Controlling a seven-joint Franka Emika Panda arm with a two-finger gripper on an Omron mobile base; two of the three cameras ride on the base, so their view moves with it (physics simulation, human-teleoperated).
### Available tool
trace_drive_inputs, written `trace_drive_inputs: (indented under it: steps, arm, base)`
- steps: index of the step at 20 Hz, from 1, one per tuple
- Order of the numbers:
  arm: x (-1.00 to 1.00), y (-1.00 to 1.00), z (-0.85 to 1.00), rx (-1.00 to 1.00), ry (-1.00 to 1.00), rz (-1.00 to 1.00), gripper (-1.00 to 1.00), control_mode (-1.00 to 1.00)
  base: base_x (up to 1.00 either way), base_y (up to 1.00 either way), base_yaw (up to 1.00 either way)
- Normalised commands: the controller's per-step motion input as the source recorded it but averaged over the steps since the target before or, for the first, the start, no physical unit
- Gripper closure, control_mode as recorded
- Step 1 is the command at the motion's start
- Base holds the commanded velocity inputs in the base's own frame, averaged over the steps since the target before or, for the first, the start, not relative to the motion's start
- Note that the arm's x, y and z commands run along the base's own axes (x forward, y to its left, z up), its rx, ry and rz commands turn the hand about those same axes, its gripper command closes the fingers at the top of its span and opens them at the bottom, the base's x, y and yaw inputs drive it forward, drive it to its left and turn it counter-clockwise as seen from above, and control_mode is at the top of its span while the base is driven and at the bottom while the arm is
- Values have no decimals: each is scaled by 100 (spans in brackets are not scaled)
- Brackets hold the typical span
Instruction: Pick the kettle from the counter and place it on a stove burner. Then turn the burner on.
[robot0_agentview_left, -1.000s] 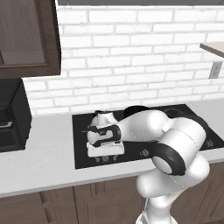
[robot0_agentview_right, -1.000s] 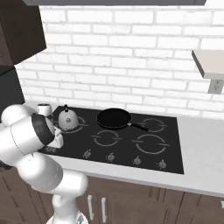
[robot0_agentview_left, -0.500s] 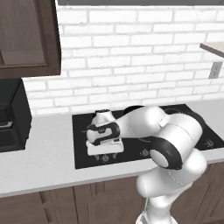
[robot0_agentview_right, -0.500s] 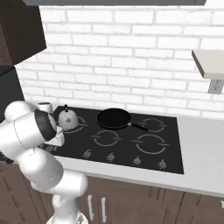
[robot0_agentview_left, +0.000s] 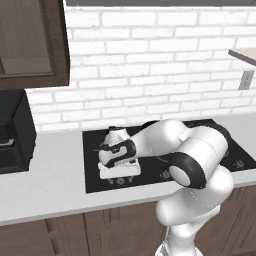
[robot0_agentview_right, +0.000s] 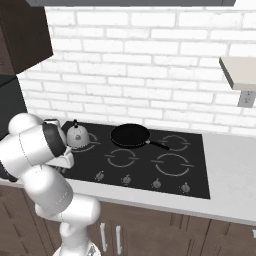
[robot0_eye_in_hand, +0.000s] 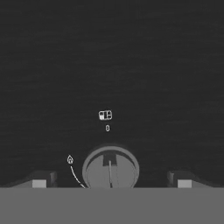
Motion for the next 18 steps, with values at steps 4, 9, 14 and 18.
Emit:
trace_drive_inputs:
  steps: [4,9,14,18]
  arm:
    - [-7,0,-13,0,0,-1,-100,-100]
    - [0,0,-2,0,1,-1,-100,-100]
    - [0,0,0,0,1,0,100,-100]
    - [0,0,0,0,0,0,100,-100]
  base:
    - [0,0,0]
    - [0,0,0]
    - [0,0,0]
    - [0,0,0]
